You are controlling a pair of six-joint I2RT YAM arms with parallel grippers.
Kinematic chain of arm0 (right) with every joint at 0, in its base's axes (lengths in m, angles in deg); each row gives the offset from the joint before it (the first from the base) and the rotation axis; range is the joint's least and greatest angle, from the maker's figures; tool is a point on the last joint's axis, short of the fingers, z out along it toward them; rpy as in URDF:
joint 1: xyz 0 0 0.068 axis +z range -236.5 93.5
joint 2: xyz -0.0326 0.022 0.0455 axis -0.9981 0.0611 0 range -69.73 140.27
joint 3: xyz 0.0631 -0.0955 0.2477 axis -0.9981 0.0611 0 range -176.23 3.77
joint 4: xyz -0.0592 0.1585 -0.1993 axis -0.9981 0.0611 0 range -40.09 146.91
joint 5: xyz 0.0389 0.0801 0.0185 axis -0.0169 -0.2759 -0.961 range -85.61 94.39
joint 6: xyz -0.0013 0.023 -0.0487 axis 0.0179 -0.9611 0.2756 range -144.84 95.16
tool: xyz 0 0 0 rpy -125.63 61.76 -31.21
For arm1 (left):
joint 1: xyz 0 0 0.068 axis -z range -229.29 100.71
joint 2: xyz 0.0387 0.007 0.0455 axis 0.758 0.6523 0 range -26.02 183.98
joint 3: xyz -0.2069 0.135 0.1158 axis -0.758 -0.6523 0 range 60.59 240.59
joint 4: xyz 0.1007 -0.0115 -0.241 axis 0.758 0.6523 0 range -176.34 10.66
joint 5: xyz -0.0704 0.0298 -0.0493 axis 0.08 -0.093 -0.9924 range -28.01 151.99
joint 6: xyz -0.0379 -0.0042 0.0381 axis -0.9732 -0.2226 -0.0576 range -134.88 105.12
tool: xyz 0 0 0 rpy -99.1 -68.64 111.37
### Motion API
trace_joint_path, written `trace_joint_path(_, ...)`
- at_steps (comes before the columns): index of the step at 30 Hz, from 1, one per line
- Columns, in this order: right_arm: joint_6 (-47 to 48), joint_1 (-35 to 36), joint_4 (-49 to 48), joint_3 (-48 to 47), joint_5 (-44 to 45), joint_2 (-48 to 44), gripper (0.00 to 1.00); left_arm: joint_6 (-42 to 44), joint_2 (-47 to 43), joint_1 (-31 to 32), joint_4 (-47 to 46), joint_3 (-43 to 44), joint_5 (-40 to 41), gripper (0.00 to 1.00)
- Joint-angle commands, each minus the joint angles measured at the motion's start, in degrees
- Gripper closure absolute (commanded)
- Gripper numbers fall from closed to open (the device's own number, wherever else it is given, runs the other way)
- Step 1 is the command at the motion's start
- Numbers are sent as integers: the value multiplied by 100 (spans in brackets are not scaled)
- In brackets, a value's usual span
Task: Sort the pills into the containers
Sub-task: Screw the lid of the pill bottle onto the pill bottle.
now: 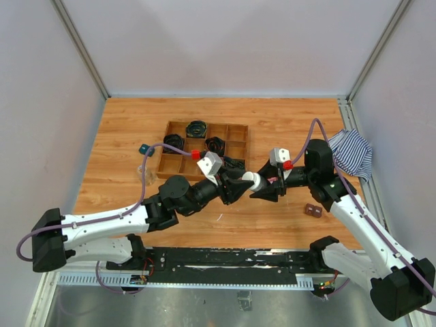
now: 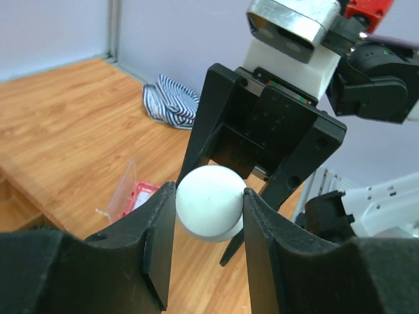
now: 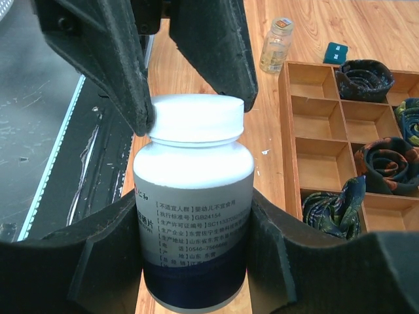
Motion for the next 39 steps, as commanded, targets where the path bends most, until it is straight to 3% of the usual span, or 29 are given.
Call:
trace_joint_path(1,25,-5,-93,-89,-132,-28,99,982,-18,-425,-326,-164,-2226,85)
trace_joint_path(9,24,-11,-93,-82,-133,-37,100,3299,347,-1148,891,328,-4594,89)
trace_joint_path(10,24,-11,-93,-82,-127,-37,99,3392,346,-1295,853,330,-4849,88)
trace_joint_path(11,23,-11,-97,-83,-124,-37,99,3372,350,-1448,741,338,-5074,77)
trace_joint_path(12,26,-10,-93,-82,-120,-31,99,3267,344,-1589,569,349,-5165,69)
trace_joint_path(15,24,-11,-92,-84,-119,-28,99,2663,242,-1961,-209,309,-5227,27)
trace_joint_path(18,31,-11,-92,-82,-115,-32,99,2051,-22,-2004,-1004,160,-4693,4)
trace_joint_path(21,38,-11,-89,-91,-110,-41,99,1473,-291,-2013,-1201,97,-4544,1)
trace_joint_path(26,34,-11,-84,-90,-119,-45,99,-280,-612,-2005,-1337,-161,-4232,1)
trace_joint_path(29,36,-11,-84,-93,-104,-38,99,-1063,-944,-1709,-1267,-569,-2915,6)
trace_joint_path(31,33,-11,-84,-85,-102,-28,100,-1000,-1195,-977,-911,-759,-1092,7)
trace_joint_path(34,39,-16,-87,-84,-104,-13,99,-823,-1247,-31,-216,-671,932,8)
trace_joint_path(36,38,-11,-91,-85,-106,-14,99,-822,-1102,295,41,-542,1544,9)
trace_joint_path(39,40,-14,-95,-88,-93,-10,100,-830,-759,494,239,-270,1807,9)
